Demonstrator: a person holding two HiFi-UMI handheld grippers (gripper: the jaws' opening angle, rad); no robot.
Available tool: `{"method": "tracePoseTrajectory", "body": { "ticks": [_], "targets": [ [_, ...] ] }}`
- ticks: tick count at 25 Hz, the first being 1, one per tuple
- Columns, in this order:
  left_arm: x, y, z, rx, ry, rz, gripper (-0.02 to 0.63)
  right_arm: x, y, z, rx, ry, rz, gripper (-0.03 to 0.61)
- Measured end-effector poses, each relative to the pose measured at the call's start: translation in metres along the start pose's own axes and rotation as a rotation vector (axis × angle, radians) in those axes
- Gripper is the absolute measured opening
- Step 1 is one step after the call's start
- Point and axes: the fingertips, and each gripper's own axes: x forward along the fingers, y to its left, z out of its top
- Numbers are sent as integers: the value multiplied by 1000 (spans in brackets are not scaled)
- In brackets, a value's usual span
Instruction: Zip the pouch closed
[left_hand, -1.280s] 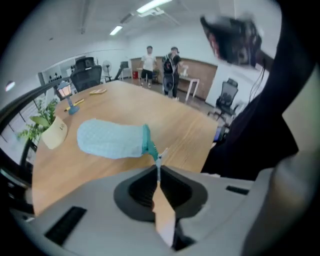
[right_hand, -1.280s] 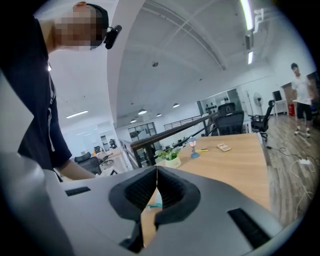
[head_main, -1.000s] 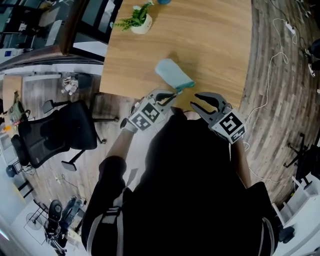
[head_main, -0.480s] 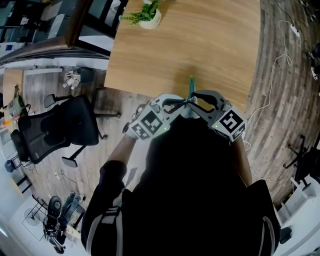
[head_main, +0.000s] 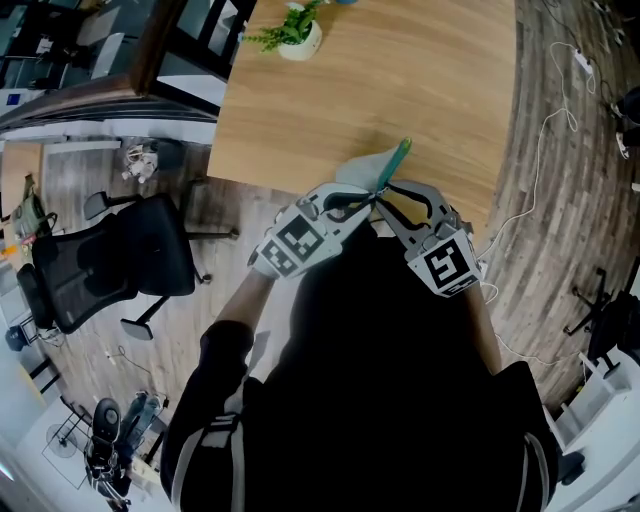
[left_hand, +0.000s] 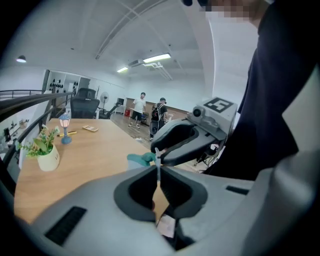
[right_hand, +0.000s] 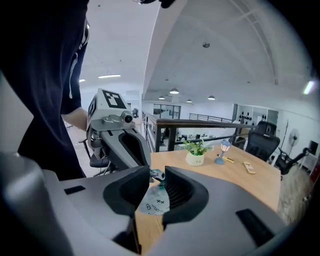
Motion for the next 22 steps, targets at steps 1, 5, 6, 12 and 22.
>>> {"method": "tracePoseTrajectory", "body": {
  "ticks": [1, 5, 6, 12, 22],
  "targets": [
    [-1, 0, 0, -6, -5, 2, 18, 0, 0, 0, -17, 11, -20, 104],
    [-1, 0, 1, -13, -20, 17, 18, -2, 0, 1, -67, 33, -86, 83],
    [-1, 0, 2, -15, -27, 20, 18, -3, 0, 2, -75, 32, -102, 24],
    [2, -7, 10, 3, -59, 18, 18, -13, 2, 3, -82, 20, -101, 17],
    [3, -7, 26, 62, -73, 61, 18, -23, -11, 12, -80, -12, -119, 17]
  ]
}}
